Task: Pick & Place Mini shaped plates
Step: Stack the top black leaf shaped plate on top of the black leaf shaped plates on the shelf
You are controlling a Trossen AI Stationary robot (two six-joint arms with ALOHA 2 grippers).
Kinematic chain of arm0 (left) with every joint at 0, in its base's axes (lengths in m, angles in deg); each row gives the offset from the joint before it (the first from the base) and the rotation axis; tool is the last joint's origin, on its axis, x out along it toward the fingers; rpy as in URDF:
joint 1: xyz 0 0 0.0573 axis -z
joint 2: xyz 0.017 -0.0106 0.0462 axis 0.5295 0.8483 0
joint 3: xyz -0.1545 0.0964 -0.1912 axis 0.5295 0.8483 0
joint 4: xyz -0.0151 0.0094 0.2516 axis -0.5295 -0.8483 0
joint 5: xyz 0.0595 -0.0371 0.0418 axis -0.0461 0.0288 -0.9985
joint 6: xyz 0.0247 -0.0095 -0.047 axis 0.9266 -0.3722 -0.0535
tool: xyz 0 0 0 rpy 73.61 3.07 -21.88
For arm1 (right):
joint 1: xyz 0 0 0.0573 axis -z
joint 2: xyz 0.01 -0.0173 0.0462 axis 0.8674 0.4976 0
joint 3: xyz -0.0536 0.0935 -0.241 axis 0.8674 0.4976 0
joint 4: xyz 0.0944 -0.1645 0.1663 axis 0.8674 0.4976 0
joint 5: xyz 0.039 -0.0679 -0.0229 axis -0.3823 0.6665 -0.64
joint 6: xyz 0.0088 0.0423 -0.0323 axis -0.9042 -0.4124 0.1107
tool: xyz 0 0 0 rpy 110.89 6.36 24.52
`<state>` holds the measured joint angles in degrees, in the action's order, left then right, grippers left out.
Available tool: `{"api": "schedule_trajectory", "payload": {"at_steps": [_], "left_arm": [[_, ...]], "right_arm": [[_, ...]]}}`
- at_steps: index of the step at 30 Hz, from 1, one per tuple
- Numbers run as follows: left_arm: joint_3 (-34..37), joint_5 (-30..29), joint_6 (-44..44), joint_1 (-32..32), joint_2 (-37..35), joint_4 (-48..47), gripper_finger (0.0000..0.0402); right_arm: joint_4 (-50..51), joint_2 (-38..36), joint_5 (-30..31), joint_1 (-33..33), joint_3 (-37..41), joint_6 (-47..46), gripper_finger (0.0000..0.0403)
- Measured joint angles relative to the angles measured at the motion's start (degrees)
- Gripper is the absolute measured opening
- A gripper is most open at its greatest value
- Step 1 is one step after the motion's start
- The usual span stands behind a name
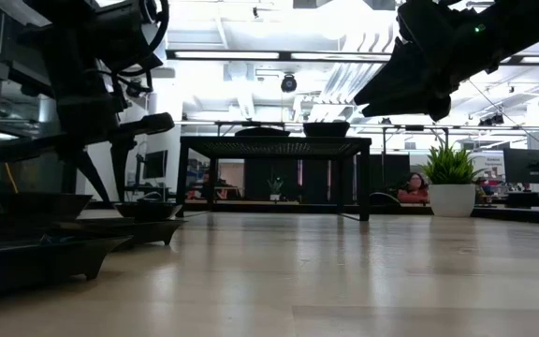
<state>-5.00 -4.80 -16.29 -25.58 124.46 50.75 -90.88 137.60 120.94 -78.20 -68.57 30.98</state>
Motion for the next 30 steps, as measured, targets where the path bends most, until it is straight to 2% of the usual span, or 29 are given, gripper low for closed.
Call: {"api": "schedule_trajectory", "payload": {"at_steps": [30], "left_arm": [[0.00, 0.57, 0.15, 0.00, -0.02, 0.02, 0.0060]], "right_arm": [[-0.11, 0.00, -0.01, 0.00, 0.00, 0.14, 0.0177]]}}
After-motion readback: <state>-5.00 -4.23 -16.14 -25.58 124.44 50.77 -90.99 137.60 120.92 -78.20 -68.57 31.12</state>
